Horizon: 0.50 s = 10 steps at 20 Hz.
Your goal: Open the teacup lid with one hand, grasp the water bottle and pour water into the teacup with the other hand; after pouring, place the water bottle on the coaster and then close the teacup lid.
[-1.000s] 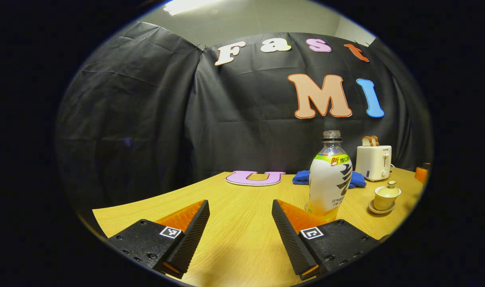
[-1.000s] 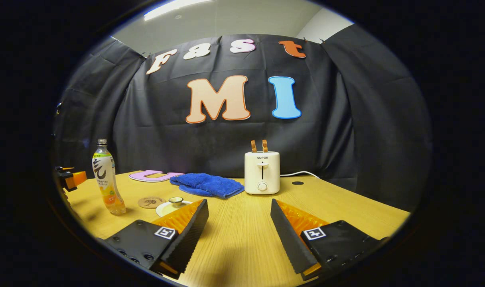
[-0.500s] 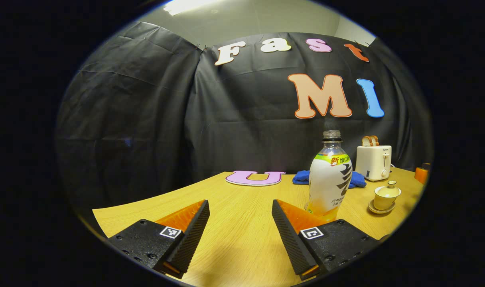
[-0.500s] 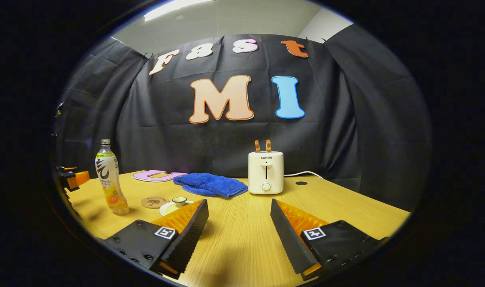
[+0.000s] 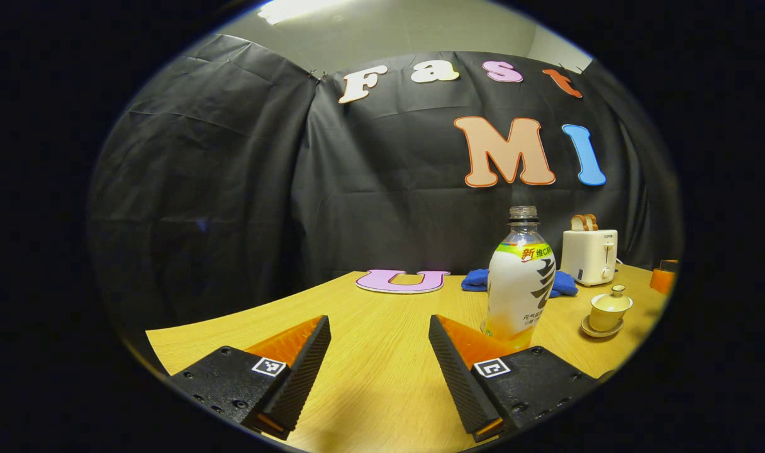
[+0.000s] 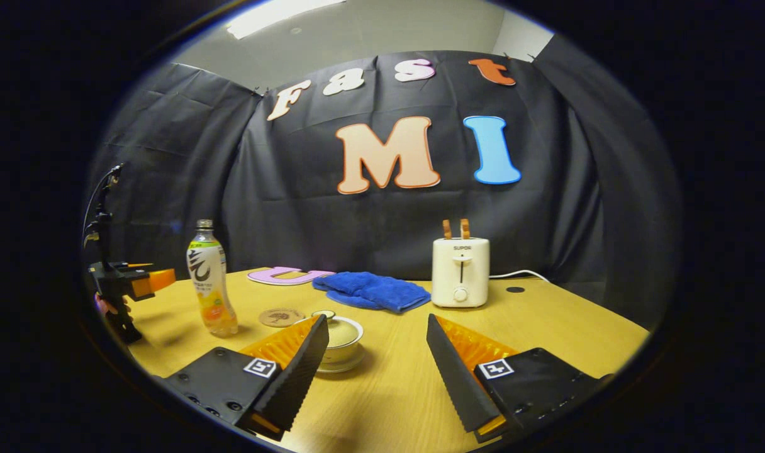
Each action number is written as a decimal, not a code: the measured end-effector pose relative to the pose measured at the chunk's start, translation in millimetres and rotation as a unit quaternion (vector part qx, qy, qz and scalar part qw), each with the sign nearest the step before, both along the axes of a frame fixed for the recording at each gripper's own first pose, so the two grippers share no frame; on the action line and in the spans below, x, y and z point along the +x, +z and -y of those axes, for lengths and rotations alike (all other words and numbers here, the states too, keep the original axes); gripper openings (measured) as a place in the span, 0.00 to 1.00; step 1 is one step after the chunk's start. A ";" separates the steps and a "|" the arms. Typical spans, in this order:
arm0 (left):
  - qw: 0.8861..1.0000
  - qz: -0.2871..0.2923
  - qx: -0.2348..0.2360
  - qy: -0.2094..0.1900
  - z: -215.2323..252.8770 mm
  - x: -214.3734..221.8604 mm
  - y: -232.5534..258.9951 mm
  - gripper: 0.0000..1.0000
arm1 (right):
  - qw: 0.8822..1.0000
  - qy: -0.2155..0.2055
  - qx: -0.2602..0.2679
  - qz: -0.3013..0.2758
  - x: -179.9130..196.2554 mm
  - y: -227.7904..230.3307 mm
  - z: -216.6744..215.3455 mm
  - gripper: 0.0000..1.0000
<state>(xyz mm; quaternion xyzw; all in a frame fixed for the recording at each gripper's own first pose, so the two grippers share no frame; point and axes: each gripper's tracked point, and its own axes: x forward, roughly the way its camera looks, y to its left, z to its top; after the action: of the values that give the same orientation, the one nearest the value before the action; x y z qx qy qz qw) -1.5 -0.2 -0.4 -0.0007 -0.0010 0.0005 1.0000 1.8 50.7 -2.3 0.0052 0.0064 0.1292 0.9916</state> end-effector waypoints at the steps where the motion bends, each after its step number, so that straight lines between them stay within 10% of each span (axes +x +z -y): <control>1: 1.000 -0.001 0.000 0.000 0.7 -0.4 0.6 0.92 | 1.000 0.010 0.000 -0.002 2.0 -0.6 -5.1 0.99; 10: 1.000 0.000 0.000 -0.001 1.0 -0.9 0.3 0.92 | 0.999 0.042 0.000 -0.007 22.1 -4.4 -37.1 0.99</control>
<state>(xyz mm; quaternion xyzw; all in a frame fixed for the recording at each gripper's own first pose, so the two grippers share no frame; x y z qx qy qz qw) -2.4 -1.2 -0.1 -0.0009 -0.0008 -0.0002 1.0000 23.9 87.8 -6.7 0.0060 0.0136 0.1704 0.9853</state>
